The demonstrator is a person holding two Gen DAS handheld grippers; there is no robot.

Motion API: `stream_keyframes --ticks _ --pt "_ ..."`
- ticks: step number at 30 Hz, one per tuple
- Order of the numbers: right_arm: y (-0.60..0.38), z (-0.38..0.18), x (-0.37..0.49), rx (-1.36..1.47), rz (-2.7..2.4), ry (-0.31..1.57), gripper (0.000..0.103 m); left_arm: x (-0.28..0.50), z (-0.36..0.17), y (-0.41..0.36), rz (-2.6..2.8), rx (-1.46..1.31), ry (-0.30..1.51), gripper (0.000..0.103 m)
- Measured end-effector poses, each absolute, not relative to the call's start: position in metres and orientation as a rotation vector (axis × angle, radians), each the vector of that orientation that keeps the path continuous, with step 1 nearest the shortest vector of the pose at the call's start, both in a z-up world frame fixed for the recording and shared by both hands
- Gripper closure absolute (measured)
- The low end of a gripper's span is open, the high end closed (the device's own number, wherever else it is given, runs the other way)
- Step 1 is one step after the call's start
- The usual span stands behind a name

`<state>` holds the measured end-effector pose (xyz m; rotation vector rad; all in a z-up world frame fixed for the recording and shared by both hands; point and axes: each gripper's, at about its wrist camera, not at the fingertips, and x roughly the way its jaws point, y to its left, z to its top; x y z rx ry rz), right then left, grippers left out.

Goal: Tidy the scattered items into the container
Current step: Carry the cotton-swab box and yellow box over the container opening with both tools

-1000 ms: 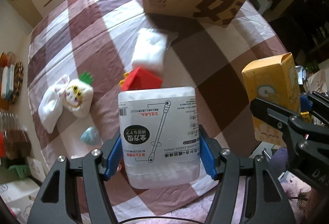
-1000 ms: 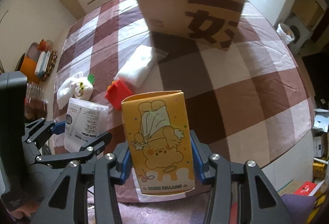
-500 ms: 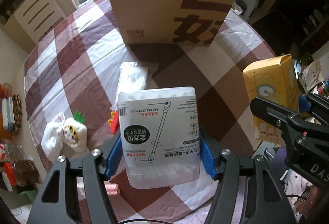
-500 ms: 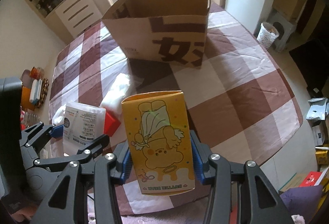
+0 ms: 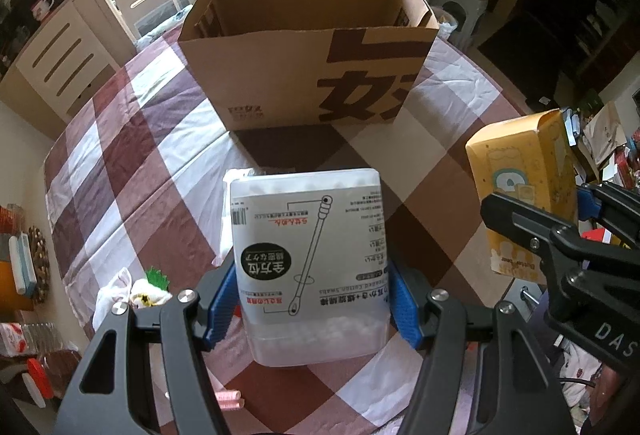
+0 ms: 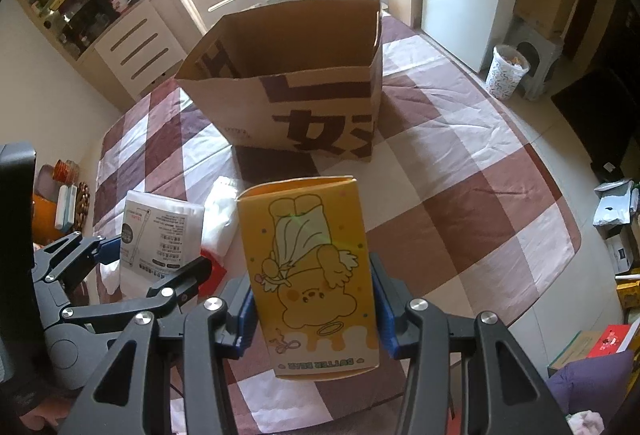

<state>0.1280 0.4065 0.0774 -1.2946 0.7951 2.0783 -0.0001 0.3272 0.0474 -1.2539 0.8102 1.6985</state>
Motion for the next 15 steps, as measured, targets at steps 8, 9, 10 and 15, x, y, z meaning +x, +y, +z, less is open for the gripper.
stream_keyframes --ticks 8,9,10,15 --pt "0.419 0.073 0.123 -1.299 2.061 0.798 0.054 -0.006 0.042 0.349 1.679 -1.246 0.818 0.037" --pt "0.421 0.072 0.122 -1.298 2.058 0.799 0.054 -0.008 0.041 0.352 1.679 -1.244 0.821 0.037" --pt "0.423 0.072 0.121 -1.299 2.056 0.800 0.054 -0.010 0.040 0.356 1.677 -1.247 0.819 0.037" --pt "0.437 0.071 0.111 -1.307 2.060 0.787 0.054 -0.021 0.039 0.369 1.682 -1.255 0.808 0.037"
